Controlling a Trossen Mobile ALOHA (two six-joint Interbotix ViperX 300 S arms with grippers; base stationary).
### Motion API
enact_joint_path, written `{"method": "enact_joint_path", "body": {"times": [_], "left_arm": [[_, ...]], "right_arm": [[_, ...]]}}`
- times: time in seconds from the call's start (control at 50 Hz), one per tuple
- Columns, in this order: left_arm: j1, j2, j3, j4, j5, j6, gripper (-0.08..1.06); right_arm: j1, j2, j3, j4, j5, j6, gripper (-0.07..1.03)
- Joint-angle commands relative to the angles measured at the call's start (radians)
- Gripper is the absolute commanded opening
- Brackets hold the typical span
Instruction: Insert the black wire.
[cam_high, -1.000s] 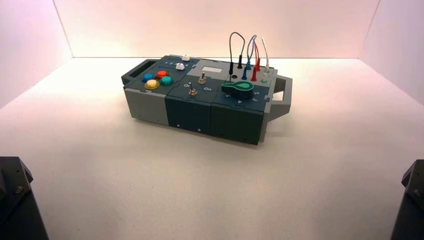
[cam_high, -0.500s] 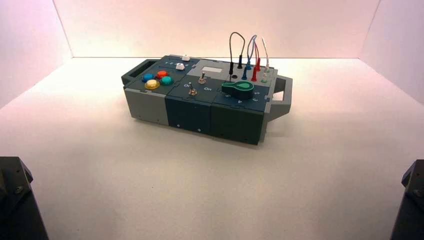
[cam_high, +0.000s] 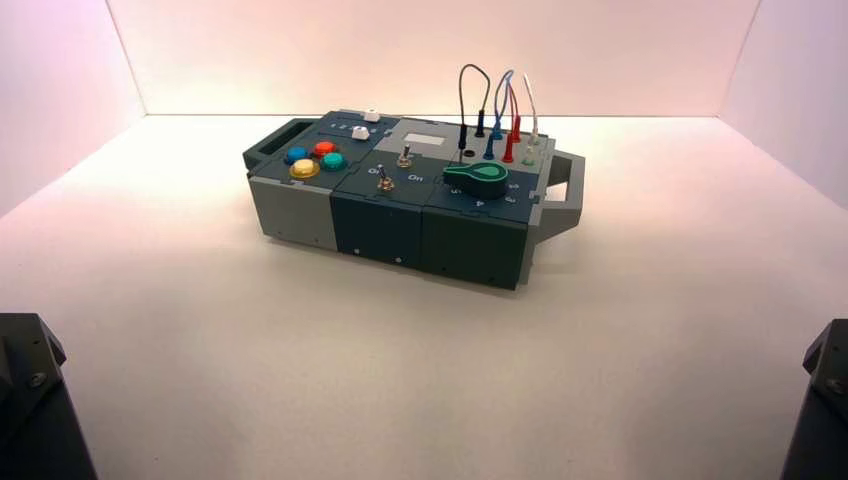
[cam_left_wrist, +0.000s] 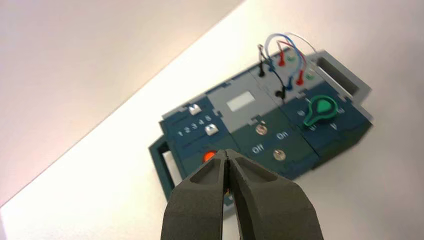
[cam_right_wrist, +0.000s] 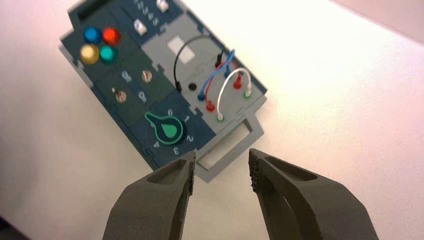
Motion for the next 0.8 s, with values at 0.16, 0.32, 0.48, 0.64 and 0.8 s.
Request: {"method": "enact_joint_path", "body": {"times": [0.16, 0.32, 0.48, 0.64, 0.8], "left_arm": [[-0.005, 0.049, -0.06, -0.008, 0.064, 0.005, -0.03], [-0.006, 0.066, -0.06, -0.011, 0.078, 0.005, -0.03], [-0.005, 0.075, -0.071, -0.017, 0.117, 0.005, -0.03], [-0.006, 0.104, -0.072, -0.018, 0.137, 0.005, -0.03], [-0.006, 0.129, -0.08, -0.018, 0.158, 0.005, -0.03]], "right_arm": [[0.028, 0.083, -0.06, 0.003, -0.012, -0.034, 0.57], [0.074, 0.138, -0.077, 0.003, -0.048, -0.052, 0.57], [0.114, 0.198, -0.101, 0.003, -0.066, -0.055, 0.54], [0.127, 0.27, -0.137, 0.002, -0.064, -0.069, 0.54], [0.129, 0.324, -0.164, 0.002, -0.06, -0.1, 0.56]]}}
